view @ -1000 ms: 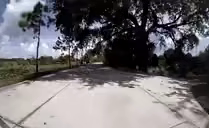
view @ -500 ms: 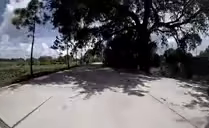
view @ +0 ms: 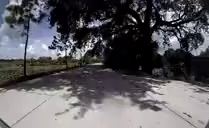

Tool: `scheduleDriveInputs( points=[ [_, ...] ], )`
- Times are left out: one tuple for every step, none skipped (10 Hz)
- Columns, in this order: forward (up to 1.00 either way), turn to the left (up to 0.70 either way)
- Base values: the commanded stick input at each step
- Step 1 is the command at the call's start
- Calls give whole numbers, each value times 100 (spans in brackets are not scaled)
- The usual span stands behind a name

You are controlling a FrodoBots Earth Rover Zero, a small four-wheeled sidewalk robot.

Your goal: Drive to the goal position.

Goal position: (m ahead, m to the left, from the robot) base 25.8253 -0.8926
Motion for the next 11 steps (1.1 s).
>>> scheduleDriveInputs(
  points=[
    [85,0],
    [85,0],
    [85,0],
    [85,0],
    [85,0],
    [85,0],
    [85,0],
    [85,0],
    [85,0],
    [85,0],
    [85,0]
  ],
)
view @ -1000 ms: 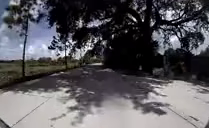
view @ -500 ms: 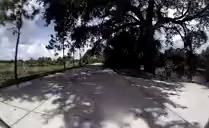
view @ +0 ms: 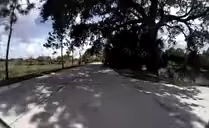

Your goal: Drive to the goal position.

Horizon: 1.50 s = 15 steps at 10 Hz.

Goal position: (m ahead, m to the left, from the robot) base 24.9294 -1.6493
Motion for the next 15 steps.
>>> scheduleDriveInputs(
  points=[
    [85,0],
    [85,0],
    [85,0],
    [85,0],
    [85,0],
    [85,0],
    [85,0],
    [85,0],
    [85,0],
    [85,0],
    [85,0],
    [85,0],
    [85,0],
    [85,0],
    [85,0]
  ],
)
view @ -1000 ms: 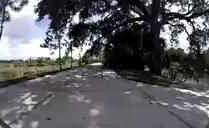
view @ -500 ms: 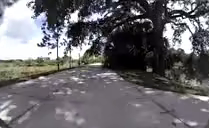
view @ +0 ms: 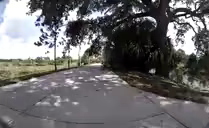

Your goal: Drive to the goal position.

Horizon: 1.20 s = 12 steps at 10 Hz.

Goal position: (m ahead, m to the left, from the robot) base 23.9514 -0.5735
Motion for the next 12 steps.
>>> scheduleDriveInputs(
  points=[
    [85,0],
    [85,0],
    [85,0],
    [85,0],
    [85,0],
    [85,0],
    [85,0],
    [85,0],
    [85,0],
    [85,0],
    [85,0],
    [85,0]
  ],
)
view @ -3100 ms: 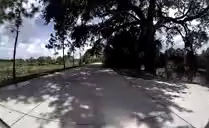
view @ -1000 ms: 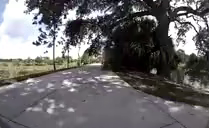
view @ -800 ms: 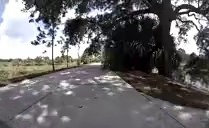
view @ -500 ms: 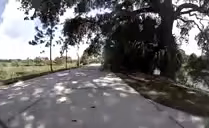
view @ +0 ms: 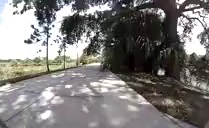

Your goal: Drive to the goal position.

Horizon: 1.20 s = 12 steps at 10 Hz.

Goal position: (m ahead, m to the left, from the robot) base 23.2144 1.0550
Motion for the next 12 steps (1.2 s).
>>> scheduleDriveInputs(
  points=[
    [85,0],
    [85,0],
    [85,0],
    [85,0],
    [85,0],
    [85,0],
    [85,0],
    [85,0],
    [85,0],
    [85,0],
    [85,0],
    [85,0]
  ],
)
